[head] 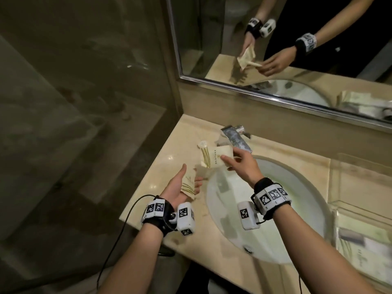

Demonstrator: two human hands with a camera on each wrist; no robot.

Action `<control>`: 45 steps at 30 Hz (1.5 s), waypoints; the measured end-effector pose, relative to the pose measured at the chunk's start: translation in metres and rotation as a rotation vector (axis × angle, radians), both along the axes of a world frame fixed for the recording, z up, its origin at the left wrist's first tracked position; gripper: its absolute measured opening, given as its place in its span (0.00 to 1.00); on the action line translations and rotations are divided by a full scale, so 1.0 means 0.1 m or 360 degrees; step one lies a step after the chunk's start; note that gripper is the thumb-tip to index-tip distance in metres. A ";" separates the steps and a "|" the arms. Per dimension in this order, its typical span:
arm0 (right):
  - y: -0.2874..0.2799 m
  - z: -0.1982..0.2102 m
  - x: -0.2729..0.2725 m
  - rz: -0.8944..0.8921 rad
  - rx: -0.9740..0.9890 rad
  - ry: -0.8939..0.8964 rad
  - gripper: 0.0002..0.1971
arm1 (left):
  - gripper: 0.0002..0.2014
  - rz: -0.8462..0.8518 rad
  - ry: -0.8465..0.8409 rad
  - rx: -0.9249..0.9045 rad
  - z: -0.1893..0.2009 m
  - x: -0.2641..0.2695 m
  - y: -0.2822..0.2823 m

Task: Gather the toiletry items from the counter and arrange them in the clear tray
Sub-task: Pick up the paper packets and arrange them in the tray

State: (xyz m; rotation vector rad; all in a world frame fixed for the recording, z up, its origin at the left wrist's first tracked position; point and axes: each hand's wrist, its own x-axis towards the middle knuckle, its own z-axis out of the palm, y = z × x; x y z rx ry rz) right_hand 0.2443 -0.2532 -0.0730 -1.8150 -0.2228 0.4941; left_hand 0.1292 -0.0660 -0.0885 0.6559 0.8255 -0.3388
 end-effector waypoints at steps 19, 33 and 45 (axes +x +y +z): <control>-3.18 -0.23 -0.80 -0.0964 -0.0236 0.0175 0.21 | 0.14 -0.0834 -0.0438 0.0548 -0.04 0.39 -2.51; -4.15 -0.57 -0.74 -0.1139 -0.0540 0.0442 0.21 | 0.11 -0.0870 -0.0395 0.0989 -0.16 0.51 -3.45; -4.05 -0.76 -0.63 -0.1110 -0.0859 0.0274 0.14 | 0.12 -0.0710 -0.0322 0.1022 -0.20 0.50 -3.52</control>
